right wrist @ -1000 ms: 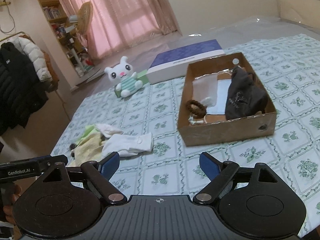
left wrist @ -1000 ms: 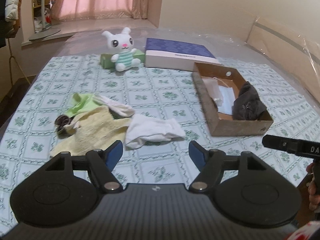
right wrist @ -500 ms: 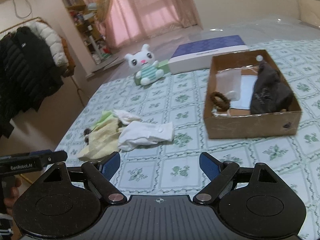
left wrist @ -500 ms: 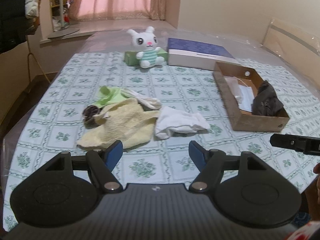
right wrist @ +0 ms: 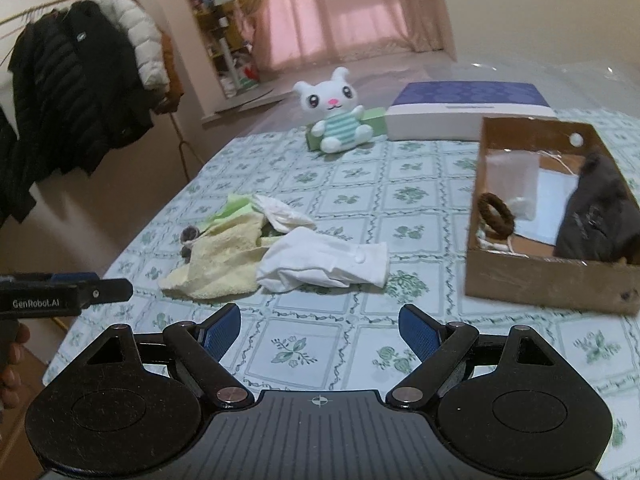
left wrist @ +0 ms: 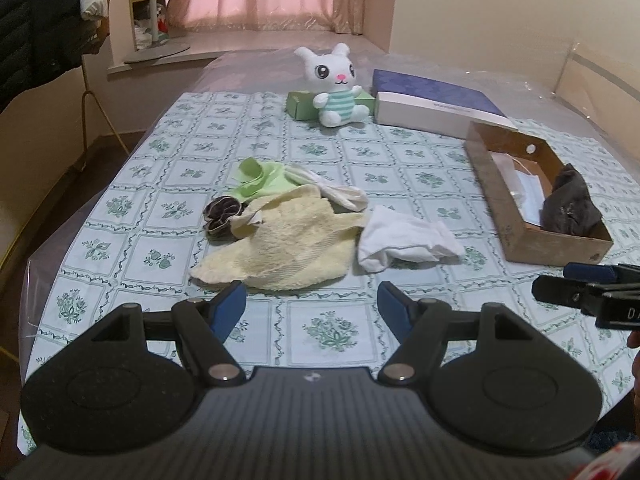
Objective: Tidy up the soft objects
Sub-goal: 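Withdraw both open grippers back toward the remaining cloths, then grasp the white cloth with the right gripper while the left grasps the dark scrunchie, then carry the white cloth and dark scrunchie into the cardboard box and open both grippers, then withdraw both open grippers from the box toward the yellow towel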
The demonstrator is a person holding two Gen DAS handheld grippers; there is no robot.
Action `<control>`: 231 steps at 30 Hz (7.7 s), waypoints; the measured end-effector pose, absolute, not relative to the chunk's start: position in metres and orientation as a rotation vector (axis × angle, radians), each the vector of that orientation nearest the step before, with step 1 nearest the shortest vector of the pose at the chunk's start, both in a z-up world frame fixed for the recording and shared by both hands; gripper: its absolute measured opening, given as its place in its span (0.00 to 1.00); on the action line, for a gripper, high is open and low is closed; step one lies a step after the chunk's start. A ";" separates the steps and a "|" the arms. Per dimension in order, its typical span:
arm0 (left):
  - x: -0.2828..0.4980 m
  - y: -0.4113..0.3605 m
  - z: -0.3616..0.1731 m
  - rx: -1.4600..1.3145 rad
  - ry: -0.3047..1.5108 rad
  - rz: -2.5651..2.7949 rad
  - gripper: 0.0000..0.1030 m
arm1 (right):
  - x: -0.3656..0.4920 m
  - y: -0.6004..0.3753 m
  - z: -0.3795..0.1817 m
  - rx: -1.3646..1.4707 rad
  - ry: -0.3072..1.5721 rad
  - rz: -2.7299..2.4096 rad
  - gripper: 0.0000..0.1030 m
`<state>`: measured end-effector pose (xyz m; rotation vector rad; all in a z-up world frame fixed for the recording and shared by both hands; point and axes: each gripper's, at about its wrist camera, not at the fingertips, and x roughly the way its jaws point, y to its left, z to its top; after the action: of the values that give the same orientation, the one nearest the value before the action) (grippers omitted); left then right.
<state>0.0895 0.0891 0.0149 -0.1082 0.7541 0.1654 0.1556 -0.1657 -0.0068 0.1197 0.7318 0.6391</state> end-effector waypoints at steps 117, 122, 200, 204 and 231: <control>0.199 0.220 -0.023 -0.146 0.711 0.255 0.19 | 0.298 -0.126 -0.033 0.206 0.682 0.531 0.20; 0.195 0.202 -0.003 -0.139 0.677 0.223 0.19 | 0.286 -0.142 -0.021 0.234 0.660 0.531 0.20; 0.371 -0.137 0.010 0.009 0.750 -0.357 0.47 | 0.314 -0.368 0.004 0.371 0.633 0.200 0.64; 0.339 -0.131 0.024 0.015 0.737 -0.359 0.53 | 0.285 -0.364 0.014 0.372 0.631 0.187 0.66; 0.177 -0.060 0.071 -0.055 0.661 -0.294 0.57 | 0.159 -0.315 0.056 0.300 0.604 0.237 0.69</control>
<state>0.1769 -0.0597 0.0714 -0.0552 0.6607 -0.2942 0.1586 -0.3148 0.0559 0.3003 0.6040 0.2372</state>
